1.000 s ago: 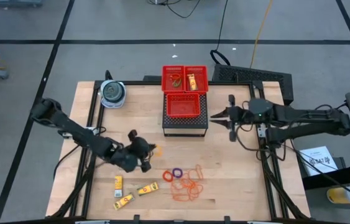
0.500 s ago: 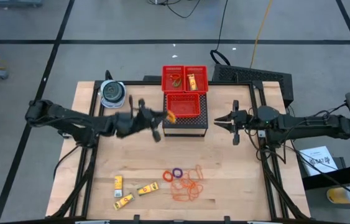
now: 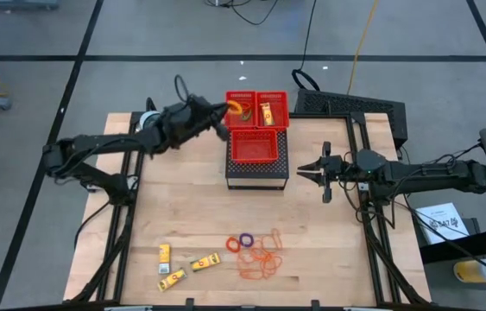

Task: Pick & Place Office Desk Supplies
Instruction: Put the yellow spring keychain in the top left red bin on the shelf, then put the orange spring keychain in the top left red bin on the shelf

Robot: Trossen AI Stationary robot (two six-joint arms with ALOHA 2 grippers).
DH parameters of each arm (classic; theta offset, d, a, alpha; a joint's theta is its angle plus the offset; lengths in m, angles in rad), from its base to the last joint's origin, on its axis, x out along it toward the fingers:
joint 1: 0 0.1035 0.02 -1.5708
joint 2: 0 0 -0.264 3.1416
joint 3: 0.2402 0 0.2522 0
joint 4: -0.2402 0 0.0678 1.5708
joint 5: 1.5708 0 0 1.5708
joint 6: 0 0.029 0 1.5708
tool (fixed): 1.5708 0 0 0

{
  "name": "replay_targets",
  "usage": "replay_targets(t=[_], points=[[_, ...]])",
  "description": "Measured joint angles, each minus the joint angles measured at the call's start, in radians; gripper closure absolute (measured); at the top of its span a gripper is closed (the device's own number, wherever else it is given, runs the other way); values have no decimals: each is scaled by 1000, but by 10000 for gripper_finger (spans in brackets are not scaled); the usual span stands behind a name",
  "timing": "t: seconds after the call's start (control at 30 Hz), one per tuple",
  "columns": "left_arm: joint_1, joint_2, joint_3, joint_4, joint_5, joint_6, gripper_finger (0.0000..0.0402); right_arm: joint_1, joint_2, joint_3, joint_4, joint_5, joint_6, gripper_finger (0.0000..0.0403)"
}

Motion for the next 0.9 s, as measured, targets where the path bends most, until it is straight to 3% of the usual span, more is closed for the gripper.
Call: replay_targets(t=[0.23, 0.47, 0.73, 0.9], points=[[73, 150, 128, -28, 48, -1, 394, 0, 0, 0, 3, 0, 0, 353], [89, 216, 157, -48, 46, -3, 347, 0, 0, 0, 3, 0, 10, 353], [89, 218, 157, -75, 13, -55, 315, 0, 0, 0, -6, 0, 6, 353], [88, 218, 157, -97, -3, -48, 275, 0, 0, 0, -9, 0, 6, 353]])
